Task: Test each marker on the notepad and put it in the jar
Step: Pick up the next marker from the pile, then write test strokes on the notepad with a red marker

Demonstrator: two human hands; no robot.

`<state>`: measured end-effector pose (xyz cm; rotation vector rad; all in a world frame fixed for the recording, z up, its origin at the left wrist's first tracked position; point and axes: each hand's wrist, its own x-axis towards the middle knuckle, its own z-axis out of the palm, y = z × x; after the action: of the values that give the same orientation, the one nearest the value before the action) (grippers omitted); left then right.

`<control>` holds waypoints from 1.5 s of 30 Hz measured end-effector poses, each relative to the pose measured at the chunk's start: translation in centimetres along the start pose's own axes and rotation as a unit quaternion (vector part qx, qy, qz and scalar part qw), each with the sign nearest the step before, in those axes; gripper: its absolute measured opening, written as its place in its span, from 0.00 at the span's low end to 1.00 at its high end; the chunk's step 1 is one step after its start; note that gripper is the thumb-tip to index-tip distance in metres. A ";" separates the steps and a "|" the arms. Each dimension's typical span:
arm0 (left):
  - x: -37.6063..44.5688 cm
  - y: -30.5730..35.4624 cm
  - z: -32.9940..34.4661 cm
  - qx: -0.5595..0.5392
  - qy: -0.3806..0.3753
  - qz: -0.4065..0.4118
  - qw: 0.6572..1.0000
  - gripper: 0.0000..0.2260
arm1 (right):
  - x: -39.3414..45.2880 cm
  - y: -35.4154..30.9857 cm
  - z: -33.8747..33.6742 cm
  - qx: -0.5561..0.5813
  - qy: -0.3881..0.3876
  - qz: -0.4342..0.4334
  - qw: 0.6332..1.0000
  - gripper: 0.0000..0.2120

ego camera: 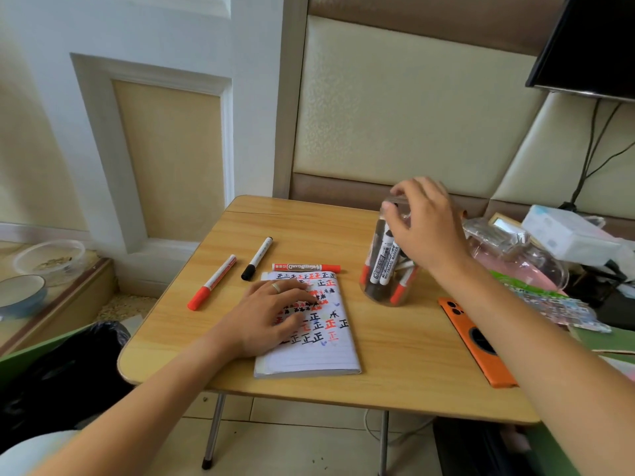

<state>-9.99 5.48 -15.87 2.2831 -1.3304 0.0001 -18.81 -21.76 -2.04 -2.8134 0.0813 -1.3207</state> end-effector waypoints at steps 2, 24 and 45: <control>0.1 -0.2 0.1 -0.012 0.020 -0.012 1.000 0.17 | 0.2 -1.3 0.6 0.011 0.057 -0.087 0.994 0.05; 0.5 -0.8 0.5 -0.033 0.081 -0.031 0.996 0.12 | -2.4 -6.0 12.1 0.048 -0.258 0.029 0.965 0.09; -0.1 0.5 -0.3 -0.050 0.073 0.031 0.996 0.16 | -8.9 -5.8 5.1 0.647 -0.260 0.325 0.639 0.05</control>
<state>-10.41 5.44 -15.45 2.1165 -1.2949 0.1160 -20.38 -15.35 -11.80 -1.4687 0.0700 -0.1049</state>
